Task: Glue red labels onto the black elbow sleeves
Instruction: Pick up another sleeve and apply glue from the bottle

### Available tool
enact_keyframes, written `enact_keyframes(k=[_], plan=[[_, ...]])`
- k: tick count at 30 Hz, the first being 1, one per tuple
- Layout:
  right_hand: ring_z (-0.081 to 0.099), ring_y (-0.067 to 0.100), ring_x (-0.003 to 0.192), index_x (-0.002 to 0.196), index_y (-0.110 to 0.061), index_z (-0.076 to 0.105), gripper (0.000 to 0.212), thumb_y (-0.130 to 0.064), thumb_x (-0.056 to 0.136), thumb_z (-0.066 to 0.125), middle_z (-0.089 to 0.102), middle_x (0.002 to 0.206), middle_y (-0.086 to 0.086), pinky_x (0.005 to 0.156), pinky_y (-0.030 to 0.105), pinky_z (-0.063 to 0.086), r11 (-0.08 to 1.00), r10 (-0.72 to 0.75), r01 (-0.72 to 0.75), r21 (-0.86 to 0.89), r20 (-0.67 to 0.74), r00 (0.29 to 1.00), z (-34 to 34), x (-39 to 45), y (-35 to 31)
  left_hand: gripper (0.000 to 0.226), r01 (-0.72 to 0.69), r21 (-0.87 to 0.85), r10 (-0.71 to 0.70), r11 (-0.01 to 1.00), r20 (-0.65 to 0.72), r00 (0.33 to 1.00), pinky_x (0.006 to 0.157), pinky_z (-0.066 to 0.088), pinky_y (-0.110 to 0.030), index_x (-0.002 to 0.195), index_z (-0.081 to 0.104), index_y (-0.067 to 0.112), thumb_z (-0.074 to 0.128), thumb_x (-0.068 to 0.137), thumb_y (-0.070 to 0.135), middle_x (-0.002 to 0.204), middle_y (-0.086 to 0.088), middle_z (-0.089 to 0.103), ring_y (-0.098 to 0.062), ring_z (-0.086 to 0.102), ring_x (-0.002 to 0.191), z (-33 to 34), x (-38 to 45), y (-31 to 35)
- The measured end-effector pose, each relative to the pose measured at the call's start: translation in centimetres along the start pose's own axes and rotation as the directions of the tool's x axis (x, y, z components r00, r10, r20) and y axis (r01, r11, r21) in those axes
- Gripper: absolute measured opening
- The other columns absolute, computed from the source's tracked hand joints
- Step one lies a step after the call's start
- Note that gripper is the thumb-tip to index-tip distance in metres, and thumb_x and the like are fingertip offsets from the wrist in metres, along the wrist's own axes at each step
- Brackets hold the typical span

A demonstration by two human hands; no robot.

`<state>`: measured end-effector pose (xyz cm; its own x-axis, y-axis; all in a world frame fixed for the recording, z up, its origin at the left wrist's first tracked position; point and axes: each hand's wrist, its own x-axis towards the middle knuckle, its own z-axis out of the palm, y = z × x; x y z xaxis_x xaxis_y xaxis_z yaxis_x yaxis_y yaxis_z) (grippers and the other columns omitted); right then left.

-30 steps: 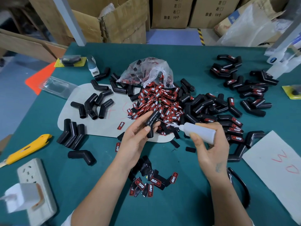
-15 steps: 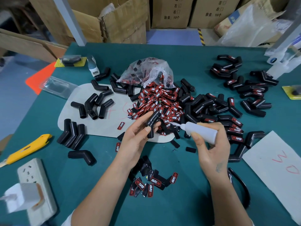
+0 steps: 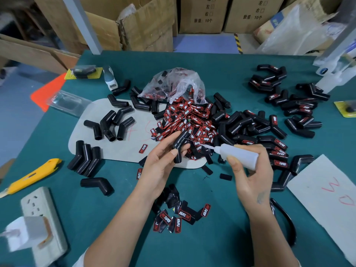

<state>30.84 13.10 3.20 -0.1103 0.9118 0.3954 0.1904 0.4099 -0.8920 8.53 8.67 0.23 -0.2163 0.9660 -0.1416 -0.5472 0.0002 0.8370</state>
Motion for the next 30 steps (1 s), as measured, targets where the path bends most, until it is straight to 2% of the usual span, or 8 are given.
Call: enact_keyframes(k=[10, 16, 21, 30], plan=[[0.065, 0.01, 0.099, 0.113, -0.051, 0.059, 0.024, -0.038, 0.095, 0.068, 0.064, 0.109, -0.022, 0.08, 0.015, 0.048, 1.0, 0.002, -0.002, -0.002, 0.016, 1.0, 0.05, -0.04, -0.13, 0.045, 0.002, 0.009, -0.002, 1.0, 0.005, 1.0, 0.112, 0.051, -0.038, 0.14, 0.068, 0.019, 0.058, 0.098, 0.005, 0.137, -0.022, 0.067, -0.034, 0.063, 0.132, -0.08, 0.01, -0.1], [0.066, 0.013, 0.101, 0.112, -0.049, 0.059, 0.022, -0.039, 0.095, 0.068, 0.065, 0.109, -0.022, 0.082, 0.023, 0.05, 1.0, 0.016, -0.016, 0.004, -0.001, 1.0, -0.02, -0.05, -0.15, 0.047, -0.004, -0.001, 0.004, 1.0, 0.009, 1.0, 0.102, 0.052, -0.031, 0.143, 0.064, 0.016, 0.058, 0.098, 0.006, 0.136, -0.02, 0.069, -0.033, 0.064, 0.13, -0.05, 0.06, -0.1], [0.066, 0.013, 0.098, 0.112, -0.049, 0.059, 0.02, -0.041, 0.096, 0.068, 0.064, 0.108, -0.02, 0.08, 0.017, 0.048, 1.0, 0.009, -0.008, -0.011, 0.03, 0.999, 0.04, -0.15, -0.21, 0.046, -0.003, -0.005, 0.003, 1.0, 0.008, 1.0, 0.103, 0.053, -0.032, 0.142, 0.065, 0.016, 0.059, 0.098, 0.006, 0.135, -0.022, 0.068, -0.034, 0.064, 0.131, -0.06, -0.01, -0.08], [0.066, 0.014, 0.1, 0.112, -0.048, 0.059, 0.021, -0.04, 0.095, 0.069, 0.064, 0.109, -0.021, 0.079, 0.018, 0.049, 1.0, 0.014, -0.014, -0.007, 0.023, 1.0, 0.05, -0.13, -0.09, 0.047, 0.006, -0.024, -0.005, 1.0, 0.009, 1.0, 0.102, 0.053, -0.032, 0.144, 0.064, 0.014, 0.059, 0.098, 0.004, 0.136, -0.025, 0.067, -0.034, 0.064, 0.131, -0.2, -0.01, -0.08]])
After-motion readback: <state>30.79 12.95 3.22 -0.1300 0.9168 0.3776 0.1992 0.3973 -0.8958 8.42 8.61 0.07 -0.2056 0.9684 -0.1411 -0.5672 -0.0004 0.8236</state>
